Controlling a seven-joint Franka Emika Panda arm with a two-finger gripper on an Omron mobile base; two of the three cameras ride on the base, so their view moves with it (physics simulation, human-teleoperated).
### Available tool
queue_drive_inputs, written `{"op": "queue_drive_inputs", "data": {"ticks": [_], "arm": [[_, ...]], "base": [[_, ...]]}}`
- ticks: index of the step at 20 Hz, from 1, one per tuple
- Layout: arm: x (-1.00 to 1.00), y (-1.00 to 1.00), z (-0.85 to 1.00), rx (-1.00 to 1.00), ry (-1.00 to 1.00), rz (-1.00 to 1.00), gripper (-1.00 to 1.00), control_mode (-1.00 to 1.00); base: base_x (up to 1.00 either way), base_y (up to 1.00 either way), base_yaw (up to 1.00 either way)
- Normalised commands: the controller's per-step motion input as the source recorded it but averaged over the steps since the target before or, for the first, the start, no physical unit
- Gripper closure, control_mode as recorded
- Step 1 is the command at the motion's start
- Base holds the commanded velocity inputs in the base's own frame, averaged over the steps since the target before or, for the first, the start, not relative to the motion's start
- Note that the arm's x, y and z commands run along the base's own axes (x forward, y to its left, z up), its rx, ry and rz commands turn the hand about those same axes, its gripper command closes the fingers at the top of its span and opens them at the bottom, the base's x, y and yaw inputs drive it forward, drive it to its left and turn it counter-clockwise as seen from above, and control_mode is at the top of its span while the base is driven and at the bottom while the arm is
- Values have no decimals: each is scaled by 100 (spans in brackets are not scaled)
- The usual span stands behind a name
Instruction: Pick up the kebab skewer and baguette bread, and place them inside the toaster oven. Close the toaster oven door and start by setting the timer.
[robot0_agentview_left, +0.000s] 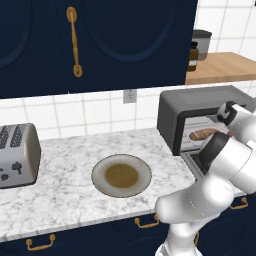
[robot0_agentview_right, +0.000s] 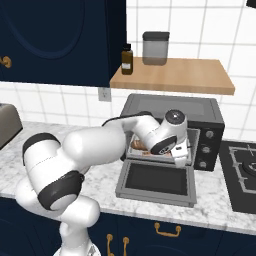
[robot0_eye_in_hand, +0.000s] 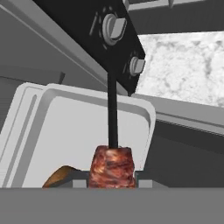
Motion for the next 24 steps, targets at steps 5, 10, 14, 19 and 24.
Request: {"op": "queue_drive_inputs", "data": {"ticks": [5,10,14,19,24], "arm": [[10,4,0,0,-2,0,100,-100],[15,15,0,0,0,-1,100,-100],[24,9,0,0,0,-2,100,-100],[29,3,0,0,0,-2,100,-100],[23,10,0,0,0,-1,-100,-100]], "base": [[0,0,0],[0,0,0],[0,0,0],[0,0,0],[0,0,0]]}}
